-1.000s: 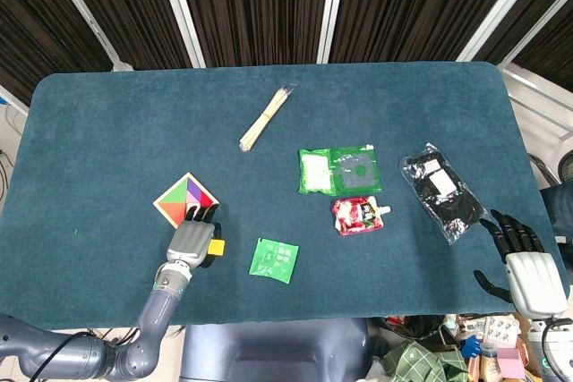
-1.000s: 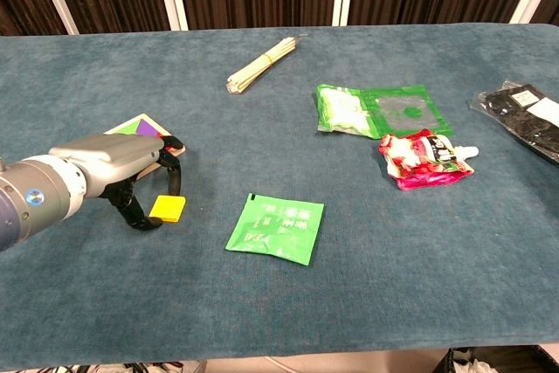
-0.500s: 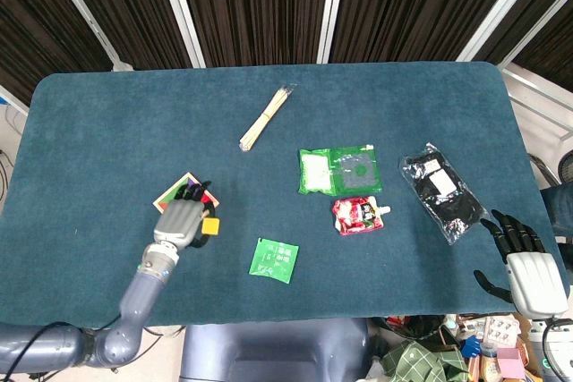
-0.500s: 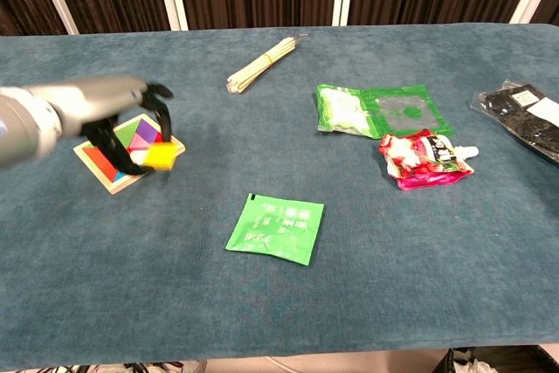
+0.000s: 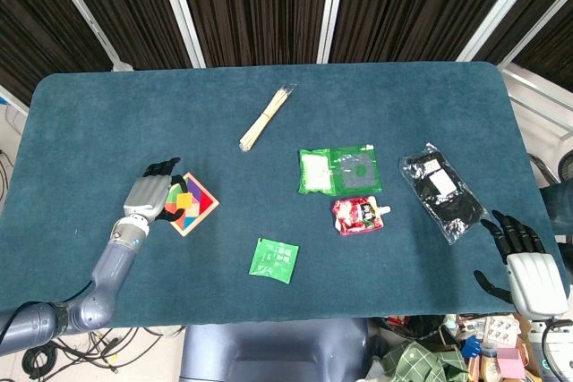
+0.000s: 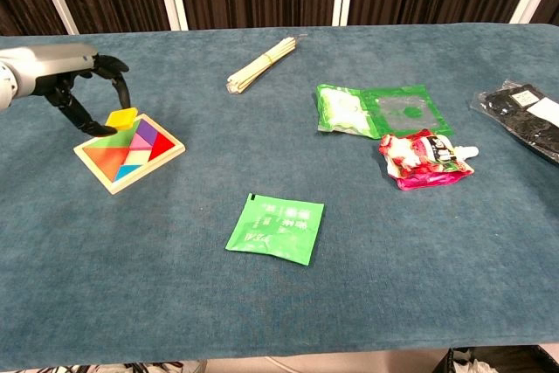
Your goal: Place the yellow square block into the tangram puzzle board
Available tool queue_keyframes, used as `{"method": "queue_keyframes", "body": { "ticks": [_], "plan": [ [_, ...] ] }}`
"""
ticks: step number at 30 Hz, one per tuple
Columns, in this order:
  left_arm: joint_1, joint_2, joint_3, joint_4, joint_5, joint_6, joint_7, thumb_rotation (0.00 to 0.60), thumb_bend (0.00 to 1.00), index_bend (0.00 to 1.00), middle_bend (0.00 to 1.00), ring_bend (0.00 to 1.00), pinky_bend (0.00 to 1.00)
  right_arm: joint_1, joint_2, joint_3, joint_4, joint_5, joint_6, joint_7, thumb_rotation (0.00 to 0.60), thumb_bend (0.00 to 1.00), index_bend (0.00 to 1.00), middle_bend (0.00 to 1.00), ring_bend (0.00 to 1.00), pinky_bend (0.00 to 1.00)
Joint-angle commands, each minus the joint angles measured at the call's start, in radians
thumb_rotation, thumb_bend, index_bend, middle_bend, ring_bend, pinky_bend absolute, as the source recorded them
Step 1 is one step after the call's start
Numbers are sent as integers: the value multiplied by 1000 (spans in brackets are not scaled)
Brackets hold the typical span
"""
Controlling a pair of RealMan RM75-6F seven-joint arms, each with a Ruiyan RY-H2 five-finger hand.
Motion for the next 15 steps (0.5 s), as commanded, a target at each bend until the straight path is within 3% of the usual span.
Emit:
{"method": "queue_keyframes", "body": {
  "ticks": [1,15],
  "plan": [
    [-7,-11,9,27,-7,-19,-8,600,336,463,0,0,0,0,0,0,0,0,0,0,600,162,147,40,72,129],
    [-30,-49,50,103,8,-100,-38,600,337,453,0,0,0,0,2,-1,1,0,-2,-2,600,163,147,40,72,129]
  ]
}}
